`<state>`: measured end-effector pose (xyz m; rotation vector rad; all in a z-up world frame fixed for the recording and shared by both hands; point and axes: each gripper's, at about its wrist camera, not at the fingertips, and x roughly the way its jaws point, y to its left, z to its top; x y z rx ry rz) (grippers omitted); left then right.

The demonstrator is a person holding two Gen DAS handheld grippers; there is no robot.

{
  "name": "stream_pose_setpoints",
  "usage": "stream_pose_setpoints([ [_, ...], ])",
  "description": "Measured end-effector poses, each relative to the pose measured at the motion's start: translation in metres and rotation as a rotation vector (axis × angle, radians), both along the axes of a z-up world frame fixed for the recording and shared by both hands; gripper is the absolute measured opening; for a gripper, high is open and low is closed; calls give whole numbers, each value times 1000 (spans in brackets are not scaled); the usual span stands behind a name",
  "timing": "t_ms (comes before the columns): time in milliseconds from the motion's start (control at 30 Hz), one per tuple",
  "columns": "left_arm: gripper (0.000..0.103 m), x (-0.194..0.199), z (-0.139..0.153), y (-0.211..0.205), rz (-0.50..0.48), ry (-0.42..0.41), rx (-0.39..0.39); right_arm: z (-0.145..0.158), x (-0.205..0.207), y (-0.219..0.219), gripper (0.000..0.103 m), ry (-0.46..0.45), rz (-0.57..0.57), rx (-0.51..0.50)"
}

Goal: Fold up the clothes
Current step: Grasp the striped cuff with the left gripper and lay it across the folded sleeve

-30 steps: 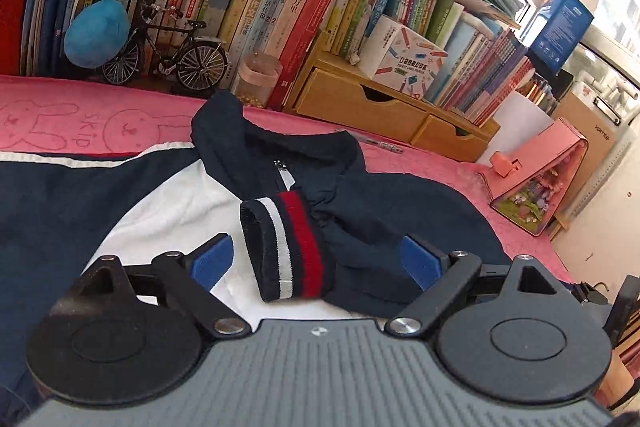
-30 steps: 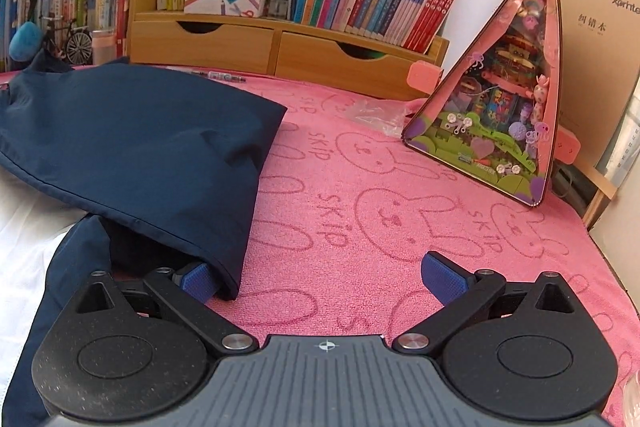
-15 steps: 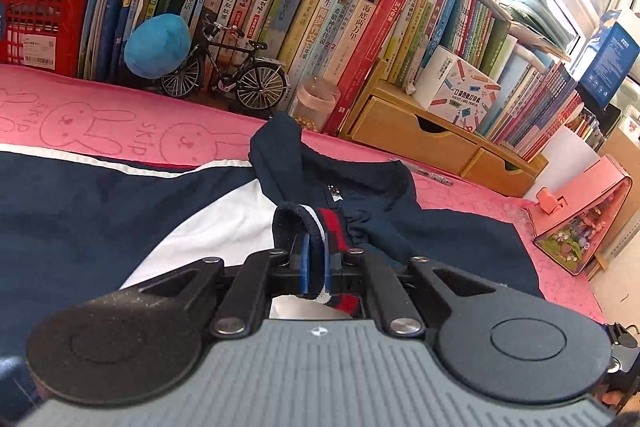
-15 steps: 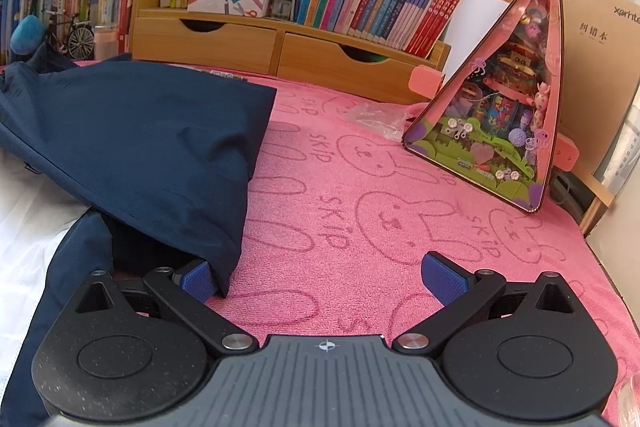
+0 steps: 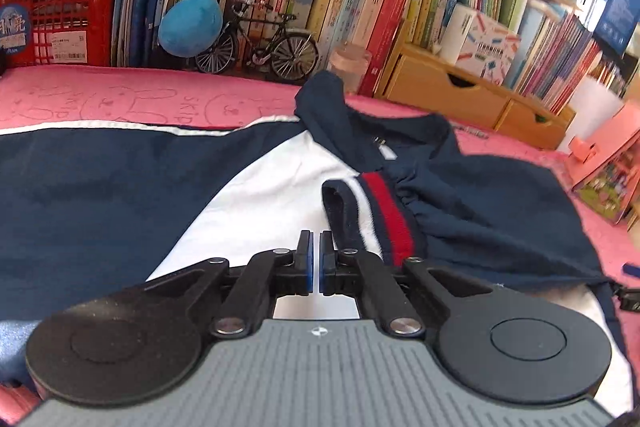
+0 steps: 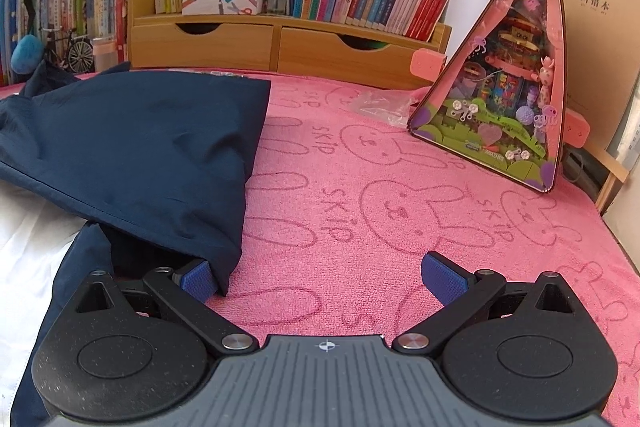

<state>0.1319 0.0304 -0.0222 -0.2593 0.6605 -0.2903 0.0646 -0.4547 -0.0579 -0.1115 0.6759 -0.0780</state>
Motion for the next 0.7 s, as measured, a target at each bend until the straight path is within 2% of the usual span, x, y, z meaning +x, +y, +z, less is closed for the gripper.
stream_pose_setpoints([
  [67, 2, -5, 17, 4, -7, -72, -110, 0, 0, 0, 103, 2, -2, 7],
  [100, 3, -7, 26, 1, -25, -111, -137, 0, 0, 0, 103, 1, -2, 5],
  [167, 9, -8, 38, -18, -73, -149, -115, 0, 0, 2, 103, -3, -4, -4],
  [233, 14, -6, 40, -48, -135, -160, -19, 0, -1, 4, 103, -7, -3, -19],
  [333, 18, 4, 23, -83, -163, -115, 117, 1, -4, 8, 103, -15, -6, -38],
  [433, 17, 8, 2, -84, -141, -75, 220, 15, -14, 11, 103, 66, 93, -13],
  [533, 17, 4, -19, -78, -146, -95, 332, 51, -35, 15, 103, 12, 195, 18],
  [567, 18, -1, -25, -80, -158, -135, 367, 63, -36, 19, 103, -31, 209, 68],
  [633, 20, -5, -26, -89, -164, -147, 432, 84, -32, 31, 103, -109, 223, 184],
  [667, 20, -7, -26, -93, -163, -156, 463, 84, -16, 41, 100, -111, 210, 211],
  [700, 20, -9, -27, -97, -162, -165, 494, 85, 0, 51, 88, -112, 196, 238],
])
